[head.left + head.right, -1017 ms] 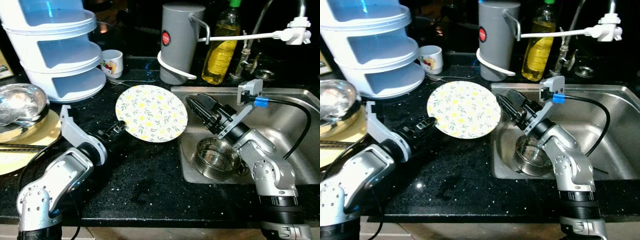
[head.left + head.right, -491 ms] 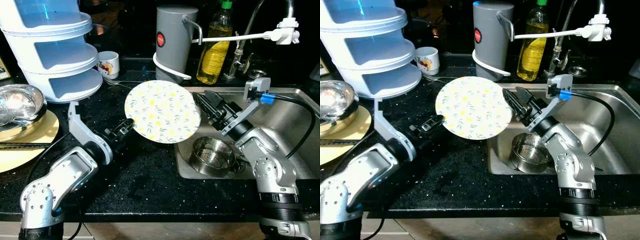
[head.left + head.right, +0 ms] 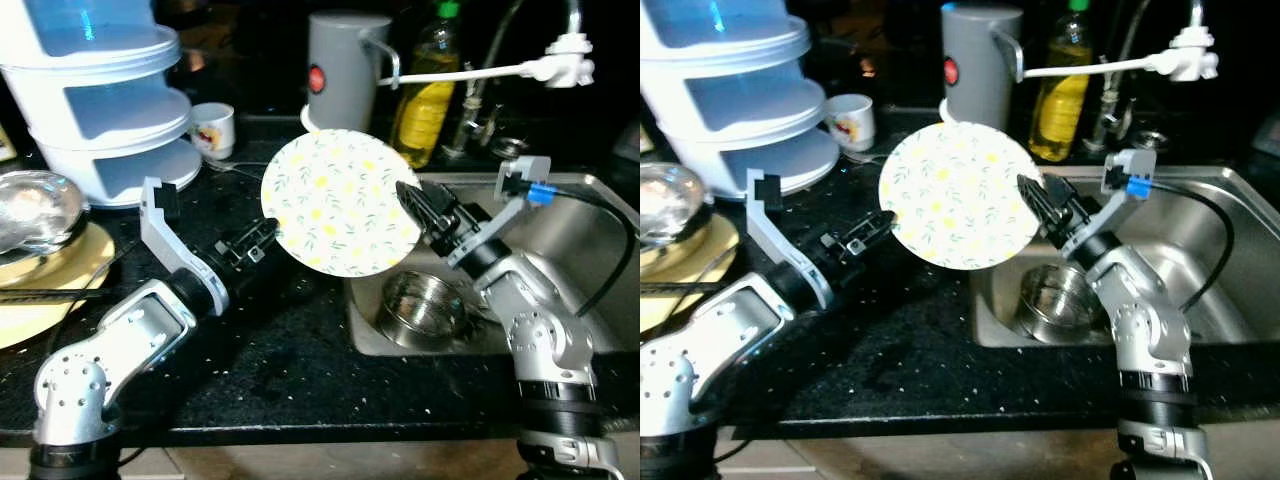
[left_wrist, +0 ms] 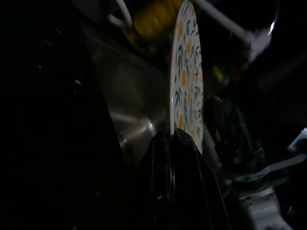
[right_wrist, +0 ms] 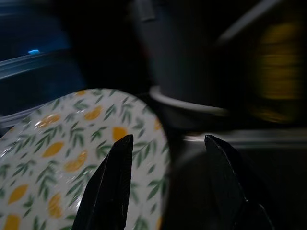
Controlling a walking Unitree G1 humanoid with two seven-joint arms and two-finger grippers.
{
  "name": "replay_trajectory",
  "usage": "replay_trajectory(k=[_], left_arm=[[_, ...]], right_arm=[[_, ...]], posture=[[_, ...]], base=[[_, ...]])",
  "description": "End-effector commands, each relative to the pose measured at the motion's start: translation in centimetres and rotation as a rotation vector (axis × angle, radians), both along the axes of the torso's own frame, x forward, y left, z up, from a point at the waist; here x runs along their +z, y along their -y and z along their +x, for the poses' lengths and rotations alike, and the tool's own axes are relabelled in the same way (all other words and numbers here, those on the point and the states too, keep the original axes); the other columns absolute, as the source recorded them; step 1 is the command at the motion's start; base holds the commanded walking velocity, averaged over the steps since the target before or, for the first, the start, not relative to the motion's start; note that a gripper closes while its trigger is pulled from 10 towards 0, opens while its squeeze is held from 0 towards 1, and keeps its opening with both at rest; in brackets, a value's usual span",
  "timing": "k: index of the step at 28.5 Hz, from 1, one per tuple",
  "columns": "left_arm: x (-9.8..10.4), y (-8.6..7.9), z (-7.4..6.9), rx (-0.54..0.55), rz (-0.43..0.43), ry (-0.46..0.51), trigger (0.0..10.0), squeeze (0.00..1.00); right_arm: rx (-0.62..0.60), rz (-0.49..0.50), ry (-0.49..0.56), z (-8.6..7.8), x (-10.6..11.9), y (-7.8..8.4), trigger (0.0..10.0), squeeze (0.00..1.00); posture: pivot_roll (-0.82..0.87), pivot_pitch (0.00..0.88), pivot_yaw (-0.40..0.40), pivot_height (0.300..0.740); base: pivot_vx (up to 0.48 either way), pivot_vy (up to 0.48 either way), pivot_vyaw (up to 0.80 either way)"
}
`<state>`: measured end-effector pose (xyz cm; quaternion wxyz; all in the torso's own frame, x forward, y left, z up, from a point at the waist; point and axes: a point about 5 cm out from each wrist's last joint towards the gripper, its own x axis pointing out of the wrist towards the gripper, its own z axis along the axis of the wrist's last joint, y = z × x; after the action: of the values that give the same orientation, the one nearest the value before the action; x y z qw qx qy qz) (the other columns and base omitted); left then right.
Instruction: Kitchen organization
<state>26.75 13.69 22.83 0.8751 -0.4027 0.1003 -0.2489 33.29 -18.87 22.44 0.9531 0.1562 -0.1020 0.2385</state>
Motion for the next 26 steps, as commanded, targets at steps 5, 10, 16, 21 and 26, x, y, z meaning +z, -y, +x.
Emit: replay_trajectory(k=[5,10,16,21,26], left_arm=[[0.6,0.5,0.3,-0.034,0.062,0.056,0.0,0.0],[0.5,0.6,0.9,-0.024,0.115,0.076,0.0,0.0],[0.4,0.7,2.0,0.019,0.327,0.133,0.0,0.0],[0.3,0.9,3.3,0.065,0.574,0.204,0.0,0.0],[0.6,1.3,4.3,0.118,0.675,0.273,0.0,0.0]], right_arm=[[-0.13,0.007,-0.022,0.3,-0.3,2.4,10.0,0.0],[-0.156,0.002,-0.024,0.2,-0.3,3.0,10.0,0.0],[-0.183,-0.047,-0.04,0.2,-0.8,3.3,10.0,0.0],[-0.163,-0.105,-0.062,0.0,-1.5,3.1,10.0,0.0],[-0.147,-0.124,-0.058,-0.2,-1.5,2.7,10.0,0.0]], posture=[[-0.02,0.0,-0.035,0.74],[-0.03,0.0,-0.031,0.74],[-0.03,0.0,-0.033,0.74],[-0.03,0.0,-0.032,0.74],[-0.04,0.0,-0.025,0.74]], base=[[0.0,0.0,-0.8],[0.0,0.0,-0.8],[0.0,0.0,-0.53],[0.0,0.0,0.0],[0.0,0.0,0.0]])
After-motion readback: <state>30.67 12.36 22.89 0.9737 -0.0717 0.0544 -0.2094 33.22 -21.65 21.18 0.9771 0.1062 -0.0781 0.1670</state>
